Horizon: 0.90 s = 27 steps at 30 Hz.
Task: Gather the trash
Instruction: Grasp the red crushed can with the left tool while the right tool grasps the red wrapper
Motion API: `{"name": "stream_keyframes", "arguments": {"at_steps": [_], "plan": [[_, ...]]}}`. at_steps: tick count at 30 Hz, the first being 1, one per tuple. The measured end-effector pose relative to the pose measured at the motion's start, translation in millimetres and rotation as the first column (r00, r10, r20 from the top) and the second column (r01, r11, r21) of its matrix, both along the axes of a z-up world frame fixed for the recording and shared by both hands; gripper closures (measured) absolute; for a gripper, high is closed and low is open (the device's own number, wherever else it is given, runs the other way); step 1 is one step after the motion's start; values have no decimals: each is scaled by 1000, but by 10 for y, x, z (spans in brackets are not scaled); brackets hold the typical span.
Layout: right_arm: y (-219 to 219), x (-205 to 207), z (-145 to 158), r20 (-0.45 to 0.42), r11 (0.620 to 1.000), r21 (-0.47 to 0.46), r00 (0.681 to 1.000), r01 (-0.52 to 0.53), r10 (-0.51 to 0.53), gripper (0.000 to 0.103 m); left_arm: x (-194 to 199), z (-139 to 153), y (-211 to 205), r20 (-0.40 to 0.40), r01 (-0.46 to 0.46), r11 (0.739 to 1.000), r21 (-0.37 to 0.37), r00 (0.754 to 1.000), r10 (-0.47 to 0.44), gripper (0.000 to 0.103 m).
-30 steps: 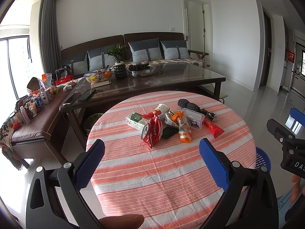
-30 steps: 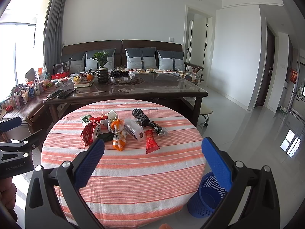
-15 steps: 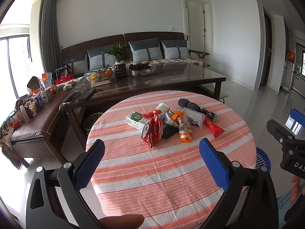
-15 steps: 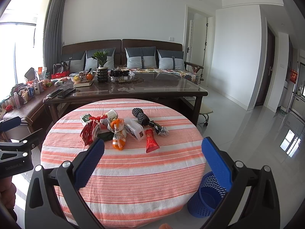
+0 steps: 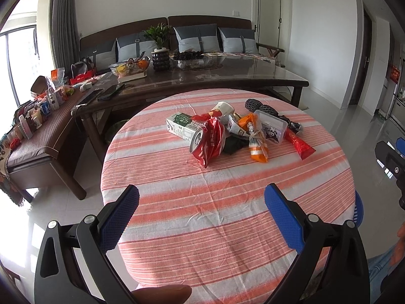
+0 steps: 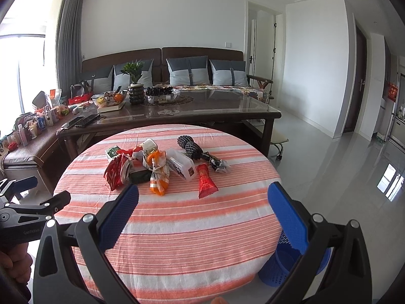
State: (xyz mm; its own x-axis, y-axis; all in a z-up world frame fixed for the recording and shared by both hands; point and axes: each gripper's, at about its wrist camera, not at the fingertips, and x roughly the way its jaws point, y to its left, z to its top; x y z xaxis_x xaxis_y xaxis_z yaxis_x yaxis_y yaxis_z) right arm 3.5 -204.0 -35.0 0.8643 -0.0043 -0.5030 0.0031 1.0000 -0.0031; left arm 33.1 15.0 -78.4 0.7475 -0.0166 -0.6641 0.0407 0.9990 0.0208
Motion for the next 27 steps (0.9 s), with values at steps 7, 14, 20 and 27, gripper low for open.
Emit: {"name": "stream_keyframes", "arguments": {"at_steps": [7, 14, 20, 27], "plan": [[19, 424, -722, -186, 1000, 11, 982, -11, 13, 5, 469, -698, 114, -193, 2, 1000, -2, 981, -3, 5], [167, 833, -1217, -342, 997, -18, 938, -73, 63, 5, 982, -1083, 57, -274, 33, 999, 11, 961, -29, 4], [213, 1078, -1395, -409, 995, -19, 909, -93, 77, 5, 1238, -1090, 27, -261, 17, 1000, 10, 965, -14, 4], [123, 1083, -1461, -428, 995, 29, 898, -97, 100, 5, 1290, -1093, 24, -243, -13, 1000, 4, 970, 13, 4]]}}
